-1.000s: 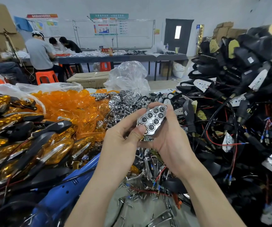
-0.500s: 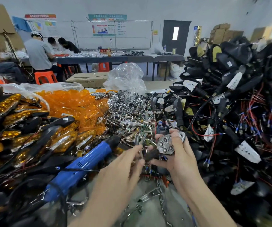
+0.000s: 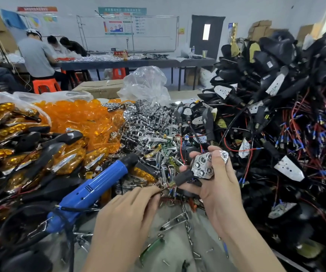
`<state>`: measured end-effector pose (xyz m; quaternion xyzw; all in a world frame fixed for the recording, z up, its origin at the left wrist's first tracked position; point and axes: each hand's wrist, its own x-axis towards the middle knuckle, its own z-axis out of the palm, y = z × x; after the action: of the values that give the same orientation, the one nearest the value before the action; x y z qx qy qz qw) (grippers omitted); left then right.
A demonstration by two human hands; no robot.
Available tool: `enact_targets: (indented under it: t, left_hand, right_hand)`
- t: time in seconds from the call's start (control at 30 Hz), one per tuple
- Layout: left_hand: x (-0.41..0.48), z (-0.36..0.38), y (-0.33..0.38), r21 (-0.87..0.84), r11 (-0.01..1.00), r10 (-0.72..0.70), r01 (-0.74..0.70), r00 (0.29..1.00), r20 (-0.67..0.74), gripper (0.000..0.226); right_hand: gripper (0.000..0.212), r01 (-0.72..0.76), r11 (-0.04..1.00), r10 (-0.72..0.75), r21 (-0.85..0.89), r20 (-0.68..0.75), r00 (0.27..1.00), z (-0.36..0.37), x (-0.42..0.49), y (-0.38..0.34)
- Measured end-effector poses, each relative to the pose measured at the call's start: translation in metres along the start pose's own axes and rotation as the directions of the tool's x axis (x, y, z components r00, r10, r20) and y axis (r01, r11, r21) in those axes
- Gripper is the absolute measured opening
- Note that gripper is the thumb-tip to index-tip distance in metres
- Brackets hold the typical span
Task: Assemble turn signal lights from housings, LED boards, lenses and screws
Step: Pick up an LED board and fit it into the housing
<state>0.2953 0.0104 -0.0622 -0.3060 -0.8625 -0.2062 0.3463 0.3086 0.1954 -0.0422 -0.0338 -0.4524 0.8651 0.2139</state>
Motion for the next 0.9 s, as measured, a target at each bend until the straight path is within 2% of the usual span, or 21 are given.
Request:
enact_targets:
  t: [0.1,0.4,0.67,0.9]
  left_hand:
    - [-0.0019,0.0027,-0.0027,0.012,0.999,0.031,-0.031,1.000,0.001,0.027]
    - [-0.0043,0.0047,-0.0042,-0.002,0.998,0.056,-0.056,0.998,-0.012,0.029]
    - [-0.0062,0.0036,-0.0006,-0.140,0.990,-0.005,0.010,0.999,0.040,0.030]
    - [-0.0051,0.0054,0.0007,-0.162,0.984,-0.065,0.068,0.998,0.024,0.031]
  right_hand:
    - [0.033,0.005,1.000,-0.004,-0.030,0.023,1.000,0.0017,-0.0007,0.0045]
    - [0.020,-0.001,1.000,0.002,-0.002,0.060,0.998,0.0024,-0.0035,0.0067]
    - [0.018,0.025,0.998,-0.023,-0.052,0.044,0.999,0.0039,-0.0031,0.0076]
    - [0.018,0.051,0.993,-0.050,-0.103,0.007,0.999,0.0028,-0.0031,0.0105]
